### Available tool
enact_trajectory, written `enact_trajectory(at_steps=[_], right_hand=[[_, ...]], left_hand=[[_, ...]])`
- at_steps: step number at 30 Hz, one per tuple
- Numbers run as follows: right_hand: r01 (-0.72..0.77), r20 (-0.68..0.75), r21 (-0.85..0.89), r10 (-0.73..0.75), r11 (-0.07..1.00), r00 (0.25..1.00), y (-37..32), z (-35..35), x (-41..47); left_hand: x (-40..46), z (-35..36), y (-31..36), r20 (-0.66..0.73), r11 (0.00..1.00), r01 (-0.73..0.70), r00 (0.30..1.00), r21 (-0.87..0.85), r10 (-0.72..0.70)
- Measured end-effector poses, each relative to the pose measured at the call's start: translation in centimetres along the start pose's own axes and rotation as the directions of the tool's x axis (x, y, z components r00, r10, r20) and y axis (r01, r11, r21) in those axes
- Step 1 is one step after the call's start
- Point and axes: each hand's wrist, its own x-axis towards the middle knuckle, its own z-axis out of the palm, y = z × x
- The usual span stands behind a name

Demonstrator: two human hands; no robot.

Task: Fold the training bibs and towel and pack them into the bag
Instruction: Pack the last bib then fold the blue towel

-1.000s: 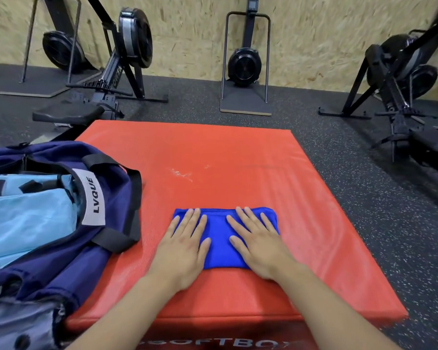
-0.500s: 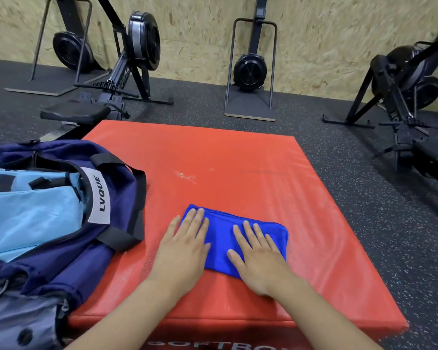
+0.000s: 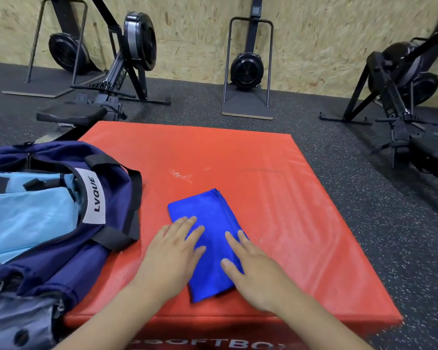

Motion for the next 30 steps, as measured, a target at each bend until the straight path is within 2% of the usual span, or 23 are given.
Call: enact_trajectory(at_steps=[1,3,5,7,9,12,16,24,27,30], right_hand=[[0.039,-0.056,0.081,-0.035,0.996,0.998,0.5,-0.6,0.0],[0.174,-0.093,0.089,-0.165,0.981,0.982,2.4,-2.0,-0.4],[0.295,-0.013,0.040,-0.295,0.955,0.956,4.4,-2.7,-1.1],[0.381,0.060,0.045,-0.383,0.924,0.922,5.5,-2.3,-2.0],[0.433,0.061,0.080,-0.438,0.898,0.897,6.0,-1.7,-2.7],[0.454,0.000,0.109,-0.457,0.884,0.889,6.8,-1.6,-3.6],[0.430,-0.027,0.140,-0.431,0.892,0.902,8.1,-2.4,-4.3],[0.484,0.019,-0.033,-0.483,0.875,0.875,7.2,-1.2,-3.5],[0.487,0.042,-0.059,-0.486,0.871,0.873,6.7,-0.9,-3.2],[0.446,0.018,0.058,-0.448,0.893,0.894,6.3,-1.4,-3.2]], left_hand=[[-0.7,0.1,0.1,0.017,0.999,-0.037,0.999,-0.025,0.037],[-2.4,1.1,-0.6,0.053,0.992,-0.108,0.992,-0.072,0.112],[-3.9,1.6,-1.9,0.121,0.969,-0.140,0.979,-0.202,0.166],[-4.8,1.7,-3.1,0.084,0.933,-0.174,0.974,-0.313,0.210],[-5.8,0.8,-3.5,0.045,0.910,-0.220,0.967,-0.351,0.251],[-7.8,-0.6,-3.8,-0.026,0.894,-0.287,0.955,-0.345,0.296],[-10.0,-0.6,-4.5,-0.045,0.884,-0.342,0.937,-0.318,0.346],[-9.7,0.6,-3.1,0.024,0.888,-0.368,0.921,-0.275,0.389],[-9.2,0.5,-2.9,0.039,0.879,-0.341,0.926,-0.332,0.374],[-9.1,-0.3,-2.6,0.056,0.847,-0.244,0.951,-0.473,0.305]])
